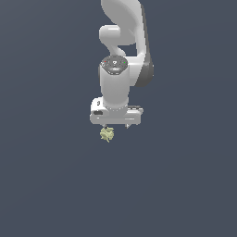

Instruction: Pick up the object and move it to a goal position.

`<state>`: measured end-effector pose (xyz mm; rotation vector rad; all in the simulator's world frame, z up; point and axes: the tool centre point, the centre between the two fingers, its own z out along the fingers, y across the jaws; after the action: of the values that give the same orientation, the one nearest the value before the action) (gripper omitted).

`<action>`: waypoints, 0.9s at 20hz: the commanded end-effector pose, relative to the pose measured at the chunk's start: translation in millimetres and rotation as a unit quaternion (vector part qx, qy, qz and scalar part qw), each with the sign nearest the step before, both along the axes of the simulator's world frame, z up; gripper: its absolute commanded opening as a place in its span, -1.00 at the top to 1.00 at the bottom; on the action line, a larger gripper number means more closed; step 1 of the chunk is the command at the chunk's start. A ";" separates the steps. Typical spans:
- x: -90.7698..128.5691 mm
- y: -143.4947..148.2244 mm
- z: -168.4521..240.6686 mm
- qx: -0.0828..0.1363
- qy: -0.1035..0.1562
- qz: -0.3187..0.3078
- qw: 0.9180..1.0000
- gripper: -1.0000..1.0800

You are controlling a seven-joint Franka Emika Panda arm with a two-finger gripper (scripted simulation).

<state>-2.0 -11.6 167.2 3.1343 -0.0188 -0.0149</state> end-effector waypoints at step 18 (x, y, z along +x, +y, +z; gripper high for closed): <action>2.9 -15.0 10.6 0.006 -0.006 -0.010 1.000 -0.92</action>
<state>1.4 -26.1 179.0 3.1451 -0.0439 0.0056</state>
